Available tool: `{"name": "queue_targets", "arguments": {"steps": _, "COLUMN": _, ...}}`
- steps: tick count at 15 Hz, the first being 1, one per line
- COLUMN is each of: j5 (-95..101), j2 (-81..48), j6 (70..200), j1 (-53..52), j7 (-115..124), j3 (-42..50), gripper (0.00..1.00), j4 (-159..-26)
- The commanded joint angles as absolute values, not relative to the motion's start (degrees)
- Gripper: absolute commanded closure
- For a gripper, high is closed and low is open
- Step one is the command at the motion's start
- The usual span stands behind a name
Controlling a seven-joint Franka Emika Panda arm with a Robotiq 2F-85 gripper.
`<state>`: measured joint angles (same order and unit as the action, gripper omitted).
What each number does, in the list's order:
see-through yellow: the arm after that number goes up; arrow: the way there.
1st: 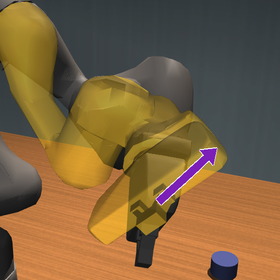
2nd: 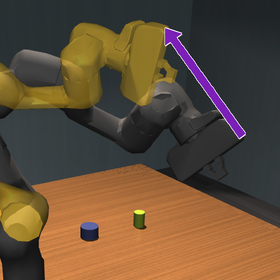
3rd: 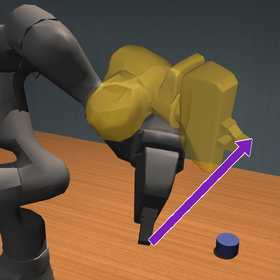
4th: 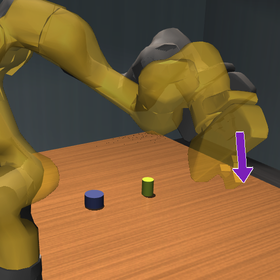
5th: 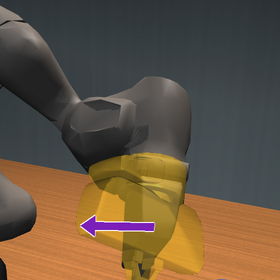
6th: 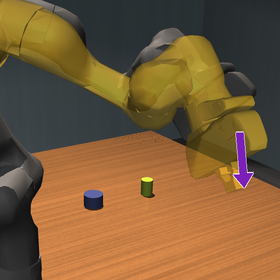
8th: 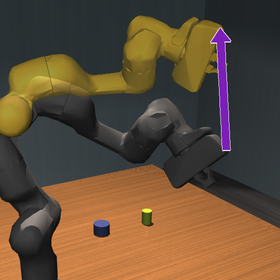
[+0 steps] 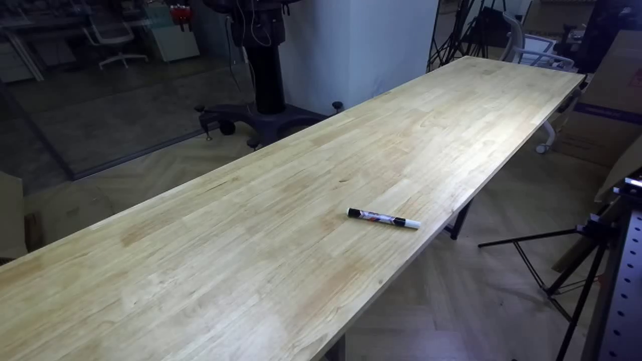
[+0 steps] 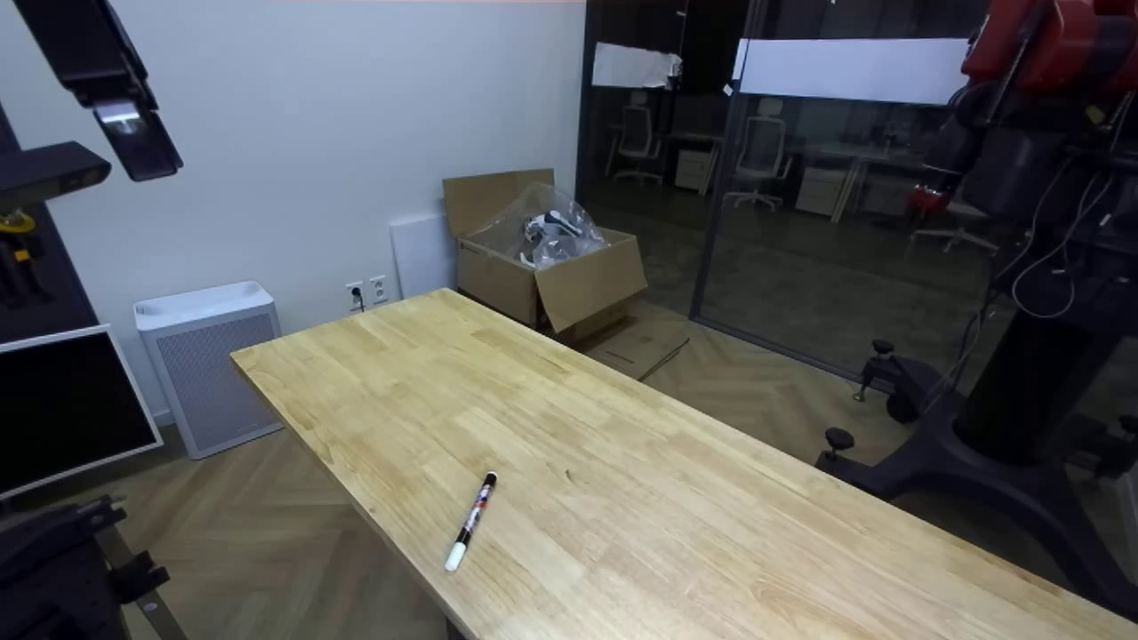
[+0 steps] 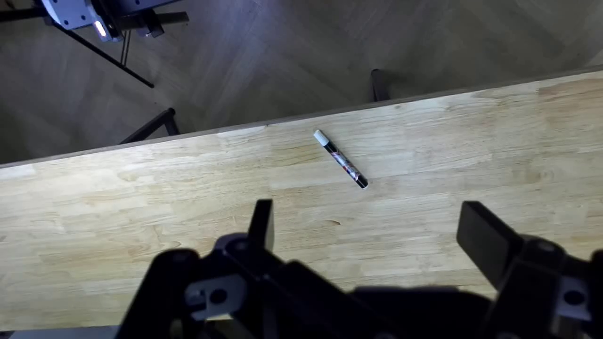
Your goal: Move the marker to the right
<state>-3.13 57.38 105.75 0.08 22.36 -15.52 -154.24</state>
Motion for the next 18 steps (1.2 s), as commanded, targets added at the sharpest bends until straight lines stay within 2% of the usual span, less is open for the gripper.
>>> {"name": "queue_targets", "arguments": {"steps": 1, "j5": -2.83, "j2": 57.25, "j6": 105.64, "j1": -0.25, "j7": 22.60, "j3": -15.24, "gripper": 0.00, "j4": -154.13}}
{"name": "queue_targets", "arguments": {"steps": 5, "j5": -1.69, "j2": 54.21, "j6": 109.72, "j1": -0.72, "j7": 17.45, "j3": -13.47, "gripper": 0.00, "j4": -155.44}}
{"name": "queue_targets", "arguments": {"steps": 13, "j5": 4.65, "j2": 39.41, "j6": 128.93, "j1": -2.63, "j7": -12.67, "j3": 0.35, "gripper": 0.00, "j4": -160.61}}
{"name": "queue_targets", "arguments": {"steps": 16, "j5": 5.05, "j2": 33.03, "j6": 131.64, "j1": -1.23, "j7": -20.01, "j3": 5.84, "gripper": 0.00, "j4": -160.69}}
{"name": "queue_targets", "arguments": {"steps": 17, "j5": 4.40, "j2": 36.94, "j6": 129.66, "j1": -1.75, "j7": -16.50, "j3": 3.40, "gripper": 0.00, "j4": -160.67}}
{"name": "queue_targets", "arguments": {"steps": 18, "j5": 4.45, "j2": 34.83, "j6": 130.46, "j1": -1.38, "j7": -18.44, "j3": 4.88, "gripper": 0.00, "j4": -160.68}}
